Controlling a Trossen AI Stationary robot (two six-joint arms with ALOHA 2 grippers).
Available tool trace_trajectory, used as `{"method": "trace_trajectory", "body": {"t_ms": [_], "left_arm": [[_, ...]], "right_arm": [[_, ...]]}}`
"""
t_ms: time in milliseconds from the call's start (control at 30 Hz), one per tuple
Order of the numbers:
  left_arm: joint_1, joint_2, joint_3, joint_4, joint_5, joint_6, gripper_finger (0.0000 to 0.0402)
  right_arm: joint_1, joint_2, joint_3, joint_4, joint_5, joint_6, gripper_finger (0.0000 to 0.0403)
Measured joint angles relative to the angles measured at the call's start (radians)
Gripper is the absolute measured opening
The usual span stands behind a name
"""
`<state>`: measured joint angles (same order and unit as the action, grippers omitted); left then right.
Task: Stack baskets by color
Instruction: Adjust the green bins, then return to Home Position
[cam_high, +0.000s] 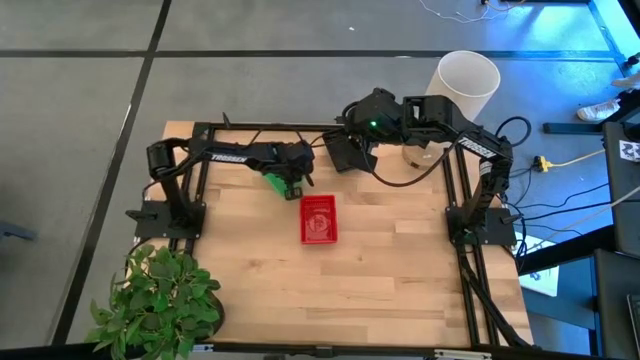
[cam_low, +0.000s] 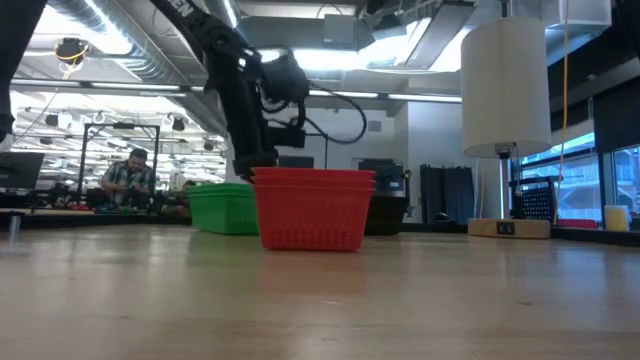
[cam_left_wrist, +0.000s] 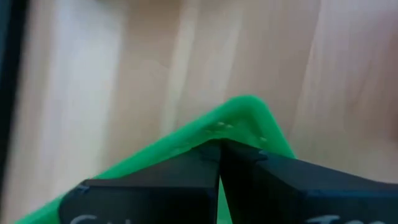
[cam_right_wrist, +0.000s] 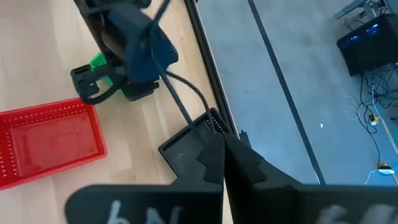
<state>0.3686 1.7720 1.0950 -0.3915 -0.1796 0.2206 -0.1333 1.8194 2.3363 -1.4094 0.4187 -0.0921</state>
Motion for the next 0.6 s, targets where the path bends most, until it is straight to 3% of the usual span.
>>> {"method": "trace_trajectory", "body": {"t_ms": [333, 600], "left_arm": [[-0.04, -0.255, 0.0, -0.053, -0.034, -0.03, 0.0], [-0.119, -0.564, 0.0, -0.153, 0.021, -0.125, 0.0]], "right_arm": [[0.001, -0.014, 0.017, -0.021, 0.017, -0.019, 0.0], [0.002, -0.137, 0.017, -0.057, -0.192, 0.022, 0.0]]}}
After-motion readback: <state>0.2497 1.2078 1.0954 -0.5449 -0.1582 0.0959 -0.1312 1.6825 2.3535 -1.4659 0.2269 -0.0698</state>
